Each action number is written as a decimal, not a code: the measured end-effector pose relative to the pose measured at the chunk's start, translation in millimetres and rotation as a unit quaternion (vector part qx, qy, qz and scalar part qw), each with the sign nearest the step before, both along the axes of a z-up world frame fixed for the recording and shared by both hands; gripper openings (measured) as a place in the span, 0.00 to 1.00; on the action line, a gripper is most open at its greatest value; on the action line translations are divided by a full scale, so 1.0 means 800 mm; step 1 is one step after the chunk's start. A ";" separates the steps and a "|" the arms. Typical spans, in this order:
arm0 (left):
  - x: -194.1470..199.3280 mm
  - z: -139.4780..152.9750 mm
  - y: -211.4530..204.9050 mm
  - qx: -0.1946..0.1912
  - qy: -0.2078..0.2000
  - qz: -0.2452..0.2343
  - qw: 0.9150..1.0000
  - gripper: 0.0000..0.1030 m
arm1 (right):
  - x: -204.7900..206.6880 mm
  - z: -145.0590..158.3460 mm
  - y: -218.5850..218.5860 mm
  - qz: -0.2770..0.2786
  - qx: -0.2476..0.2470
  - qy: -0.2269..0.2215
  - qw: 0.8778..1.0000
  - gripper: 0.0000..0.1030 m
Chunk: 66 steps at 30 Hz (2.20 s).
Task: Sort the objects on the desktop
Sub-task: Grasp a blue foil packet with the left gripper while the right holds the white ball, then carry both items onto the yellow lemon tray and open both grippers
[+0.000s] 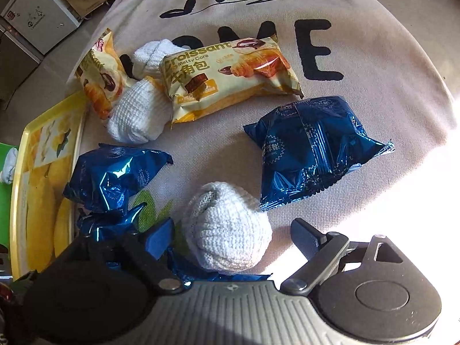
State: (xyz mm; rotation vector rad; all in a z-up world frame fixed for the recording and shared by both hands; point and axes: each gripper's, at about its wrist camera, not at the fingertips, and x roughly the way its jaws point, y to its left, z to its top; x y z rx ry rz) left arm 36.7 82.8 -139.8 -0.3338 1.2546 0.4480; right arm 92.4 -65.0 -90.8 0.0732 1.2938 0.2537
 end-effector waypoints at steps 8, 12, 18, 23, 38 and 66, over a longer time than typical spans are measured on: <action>0.000 -0.001 0.000 0.000 0.001 -0.003 1.000 1.00 | -0.002 -0.002 0.006 0.011 -0.020 -0.011 1.000 0.89; 0.003 0.002 0.002 -0.001 0.002 -0.009 1.000 0.99 | -0.004 -0.001 0.005 0.015 -0.024 -0.017 0.999 0.88; 0.003 0.010 0.001 -0.002 -0.009 -0.011 1.000 0.87 | -0.005 0.005 -0.003 0.015 -0.005 -0.028 0.999 0.65; 0.002 0.018 0.005 -0.027 -0.035 -0.005 0.999 0.76 | -0.006 0.011 0.000 0.023 0.008 -0.028 0.999 0.61; -0.025 0.049 -0.010 -0.056 -0.069 -0.024 0.996 0.74 | 0.000 0.038 -0.017 0.003 0.064 -0.038 0.997 0.61; -0.036 0.123 0.080 -0.075 -0.133 0.053 0.987 0.73 | 0.001 0.081 -0.006 0.007 0.138 -0.052 0.989 0.60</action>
